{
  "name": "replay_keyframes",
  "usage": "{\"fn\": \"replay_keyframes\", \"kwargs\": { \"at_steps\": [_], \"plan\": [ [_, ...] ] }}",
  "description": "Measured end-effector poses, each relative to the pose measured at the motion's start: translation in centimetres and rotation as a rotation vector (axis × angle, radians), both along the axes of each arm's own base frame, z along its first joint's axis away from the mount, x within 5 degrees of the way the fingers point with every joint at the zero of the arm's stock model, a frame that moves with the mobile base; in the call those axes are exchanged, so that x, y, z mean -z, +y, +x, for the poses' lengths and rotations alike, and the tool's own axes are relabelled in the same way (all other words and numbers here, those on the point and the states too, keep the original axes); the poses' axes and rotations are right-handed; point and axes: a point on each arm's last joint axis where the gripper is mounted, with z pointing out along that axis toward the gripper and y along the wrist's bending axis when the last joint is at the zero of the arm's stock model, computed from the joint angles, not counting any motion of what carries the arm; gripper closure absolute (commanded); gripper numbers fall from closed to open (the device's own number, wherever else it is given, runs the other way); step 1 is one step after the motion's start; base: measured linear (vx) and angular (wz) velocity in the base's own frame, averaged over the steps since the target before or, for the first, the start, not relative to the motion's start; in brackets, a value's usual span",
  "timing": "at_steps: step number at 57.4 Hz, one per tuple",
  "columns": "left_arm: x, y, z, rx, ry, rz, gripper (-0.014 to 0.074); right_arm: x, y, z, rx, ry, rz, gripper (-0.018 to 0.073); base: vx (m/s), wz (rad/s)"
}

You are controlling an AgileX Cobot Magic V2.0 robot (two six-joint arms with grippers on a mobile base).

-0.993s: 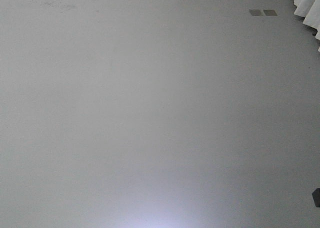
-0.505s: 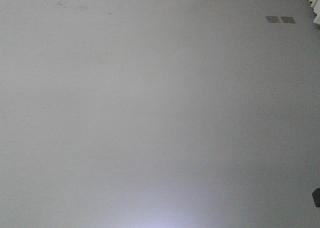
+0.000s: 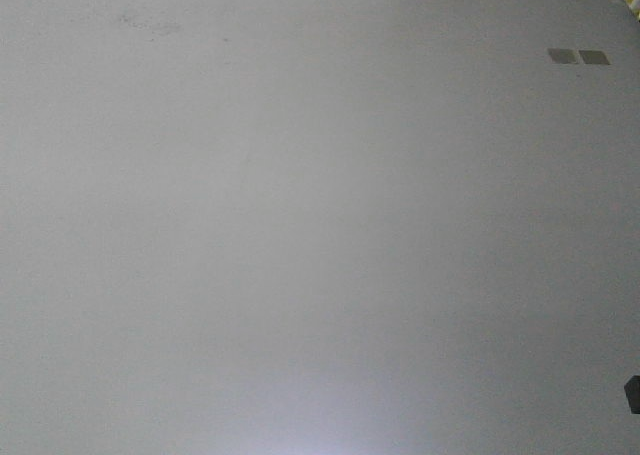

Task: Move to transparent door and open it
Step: 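Drive the base forward and turn toward the wooden platform, then drive the base up to the white-framed sliding glass door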

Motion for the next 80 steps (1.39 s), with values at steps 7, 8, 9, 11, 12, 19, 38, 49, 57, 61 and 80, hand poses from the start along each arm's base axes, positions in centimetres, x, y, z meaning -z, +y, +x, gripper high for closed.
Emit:
{"fn": "replay_keyframes", "kwargs": {
  "at_steps": [7,8,9,11,12,19,38,49,57,61,80],
  "plan": [
    [0.00,0.00,0.00,0.000,0.000,0.000,0.0602,0.00,0.00,0.00,0.000,0.000,0.000,0.0564,0.33,0.09],
    [0.00,0.00,0.00,0.000,0.000,0.000,0.0602,0.00,0.00,0.00,0.000,0.000,0.000,0.0564,0.36,0.14],
    [0.00,0.00,0.00,0.000,0.000,0.000,0.0602,0.00,0.00,0.00,0.000,0.000,0.000,0.0564,0.36,0.14],
    [0.00,0.00,0.00,0.000,0.000,0.000,0.0602,0.00,0.00,0.00,0.000,0.000,0.000,0.0564,0.37,0.17],
    [0.00,0.00,0.00,0.000,0.000,0.000,0.0602,0.00,0.00,0.00,0.000,0.000,0.000,0.0564,0.38,0.19],
    [0.00,0.00,0.00,0.000,0.000,0.000,0.0602,0.00,0.00,0.00,0.000,0.000,0.000,0.0564,0.40,0.23],
    [0.00,0.00,0.00,0.000,0.000,0.000,0.0602,0.00,0.00,0.00,0.000,0.000,0.000,0.0564,0.45,0.36],
    [0.00,0.00,0.00,0.000,0.000,0.000,0.0602,0.00,0.00,0.00,0.000,0.000,0.000,0.0564,0.48,0.38],
    [0.00,0.00,0.00,0.000,0.000,0.000,0.0602,0.00,0.00,0.00,0.000,0.000,0.000,0.0564,0.49,0.34],
    [0.00,0.00,0.00,0.000,0.000,0.000,0.0602,0.00,0.00,0.00,0.000,0.000,0.000,0.0564,0.50,0.32],
    [0.00,0.00,0.00,0.000,0.000,0.000,0.0602,0.00,0.00,0.00,0.000,0.000,0.000,0.0564,0.52,0.25]
  ]
}}
